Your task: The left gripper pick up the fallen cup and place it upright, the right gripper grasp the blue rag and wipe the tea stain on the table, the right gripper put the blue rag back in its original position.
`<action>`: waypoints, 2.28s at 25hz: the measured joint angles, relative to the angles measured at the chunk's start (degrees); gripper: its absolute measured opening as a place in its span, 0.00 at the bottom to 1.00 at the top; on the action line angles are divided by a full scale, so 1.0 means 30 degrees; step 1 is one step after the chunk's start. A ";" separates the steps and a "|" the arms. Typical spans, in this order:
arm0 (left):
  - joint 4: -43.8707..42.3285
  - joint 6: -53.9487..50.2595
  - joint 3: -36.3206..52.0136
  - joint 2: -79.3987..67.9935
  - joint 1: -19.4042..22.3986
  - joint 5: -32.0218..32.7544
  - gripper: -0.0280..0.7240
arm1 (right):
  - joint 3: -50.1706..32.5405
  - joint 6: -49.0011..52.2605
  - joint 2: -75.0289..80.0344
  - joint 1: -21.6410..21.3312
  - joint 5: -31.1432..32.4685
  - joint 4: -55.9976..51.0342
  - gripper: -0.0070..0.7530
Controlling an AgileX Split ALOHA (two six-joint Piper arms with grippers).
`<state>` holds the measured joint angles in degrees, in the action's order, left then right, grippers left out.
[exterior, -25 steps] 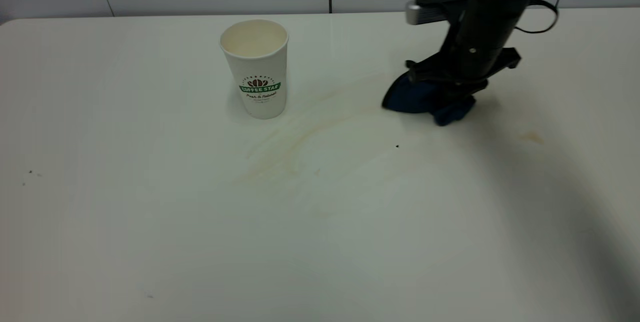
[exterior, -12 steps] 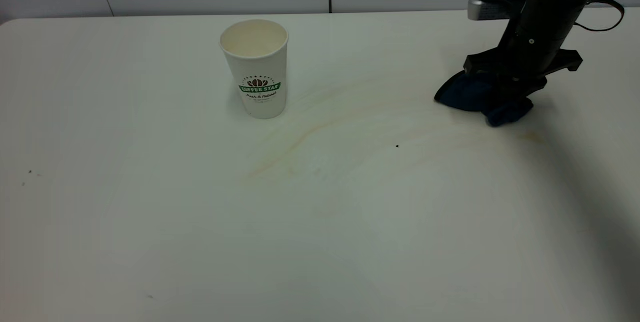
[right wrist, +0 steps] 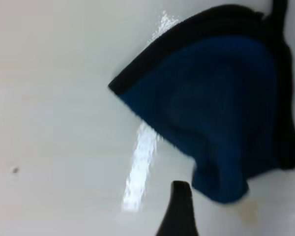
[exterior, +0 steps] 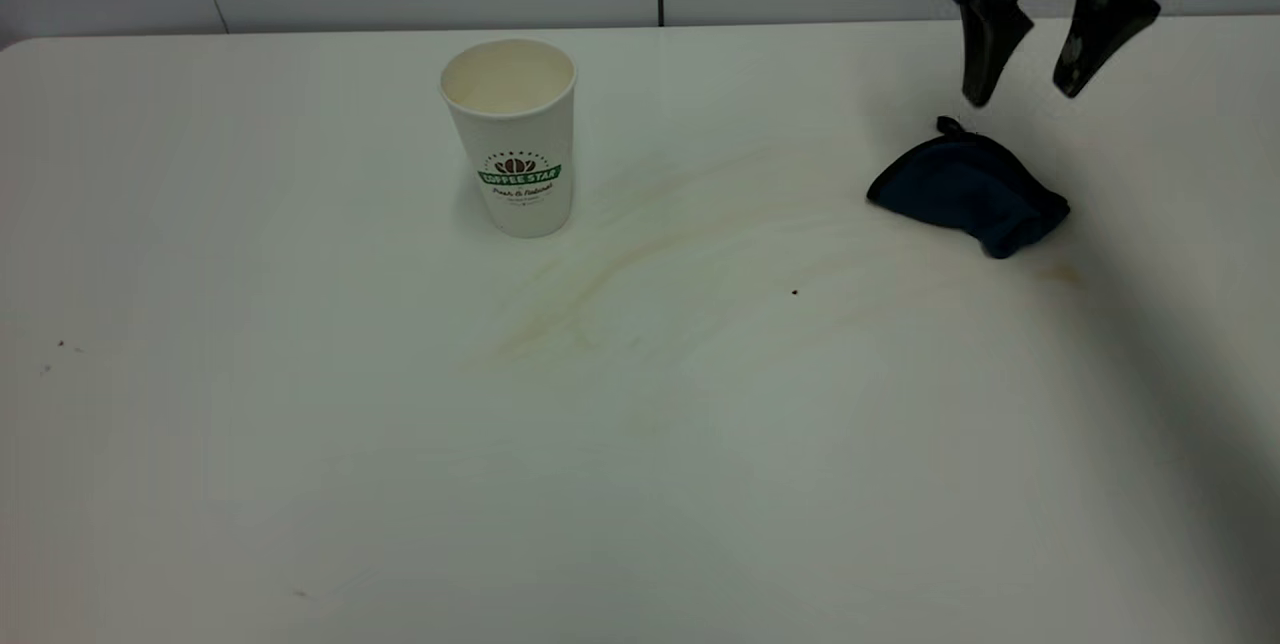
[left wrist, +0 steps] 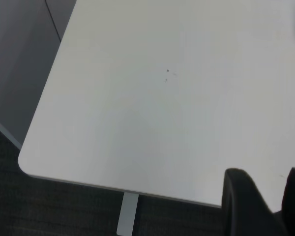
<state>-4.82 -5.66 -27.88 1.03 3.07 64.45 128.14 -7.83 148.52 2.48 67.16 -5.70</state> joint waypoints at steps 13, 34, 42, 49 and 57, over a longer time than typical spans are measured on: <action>0.0000 0.0000 0.0000 0.0000 0.0000 0.0000 0.35 | -0.3638 0.0118 -0.9528 0.1574 0.0947 0.1477 0.97; 0.0000 0.0000 0.0000 0.0000 0.0000 0.0000 0.35 | -2.3388 0.4538 -2.9393 0.2287 0.1246 0.2454 0.94; 0.0000 0.0000 0.0000 0.0000 0.0000 0.0000 0.35 | -2.9421 0.4893 -3.3917 0.2287 -0.0308 0.2208 0.93; 0.0000 0.0000 0.0000 0.0000 0.0000 0.0000 0.35 | -3.2727 0.4397 -3.7555 0.2287 -0.1959 0.2201 0.91; 0.0000 0.0000 0.0000 0.0000 0.0000 0.0000 0.35 | -3.3200 0.4198 -4.0197 0.2287 -0.2394 0.2521 0.88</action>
<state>-4.82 -5.66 -27.88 1.03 3.07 64.45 28.54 4.77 27.93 9.34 59.97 1.86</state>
